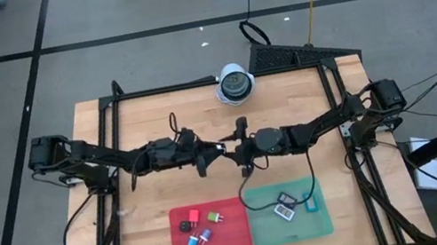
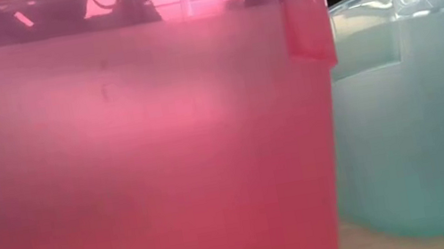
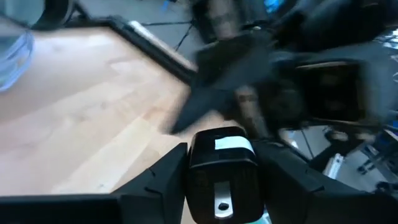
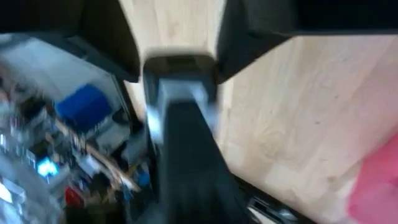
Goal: Pick & Place Office items
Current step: Put the black charger adapter into the red bin
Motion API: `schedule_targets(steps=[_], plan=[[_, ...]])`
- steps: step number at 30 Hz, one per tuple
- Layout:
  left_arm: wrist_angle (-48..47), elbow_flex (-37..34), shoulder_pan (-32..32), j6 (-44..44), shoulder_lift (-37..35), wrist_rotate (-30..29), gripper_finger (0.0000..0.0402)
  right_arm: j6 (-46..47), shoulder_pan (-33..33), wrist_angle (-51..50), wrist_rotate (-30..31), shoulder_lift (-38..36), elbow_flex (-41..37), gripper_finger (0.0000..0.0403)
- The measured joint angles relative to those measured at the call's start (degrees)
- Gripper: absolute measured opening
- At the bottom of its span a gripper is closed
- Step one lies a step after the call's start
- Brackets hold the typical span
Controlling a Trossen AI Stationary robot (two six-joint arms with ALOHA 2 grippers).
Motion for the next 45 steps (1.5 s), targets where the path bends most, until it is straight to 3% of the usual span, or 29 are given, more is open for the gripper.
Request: schedule_targets(steps=[4, 8, 17, 21, 24, 27, 31, 37, 45], plan=[[-2.9, 0.1, 0.8, 3.4, -4.1, 0.4, 0.0154, 7.7, -0.2, -0.3, 0.8, 0.0, 0.0, 0.0267], [-8.6, 0.1, 0.6, 6.6, -9.5, 0.5, 0.0152, 13.0, 0.1, -4.2, -0.2, -1.6, 0.0, 0.0313], [-18.8, 0.1, -8.2, 18.0, -16.4, 0.5, 0.0176, 17.4, -1.2, -11.4, -0.2, -13.1, -0.7, 0.0333], [-20.8, 0.0, -14.7, 25.9, -14.4, 2.6, 0.0166, 21.5, -3.5, -11.5, -0.2, -19.5, -3.9, 0.0329], [-23.1, 0.0, -19.0, 30.6, -13.3, 0.2, 0.0152, 24.4, -5.3, -7.8, -0.2, -24.2, -7.6, 0.0330], [-27.4, 1.4, -21.6, 29.1, -12.3, -2.9, 0.0152, 25.8, -6.5, -2.1, -0.2, -28.4, -12.9, 0.0331], [-40.9, 6.5, -23.6, 23.7, -9.9, -4.0, 0.0162, 25.3, -7.5, 7.6, -0.2, -32.3, -20.0, 0.0328], [-58.0, 14.1, -26.7, 26.4, -2.1, -3.9, 0.0154, 25.2, -9.3, 21.7, -0.2, -35.0, -27.1, 0.0330], [-64.0, 21.8, -28.1, 24.8, 7.2, -0.5, 0.0167, 25.2, -10.6, 23.6, -0.2, -35.7, -28.9, 0.0333]])
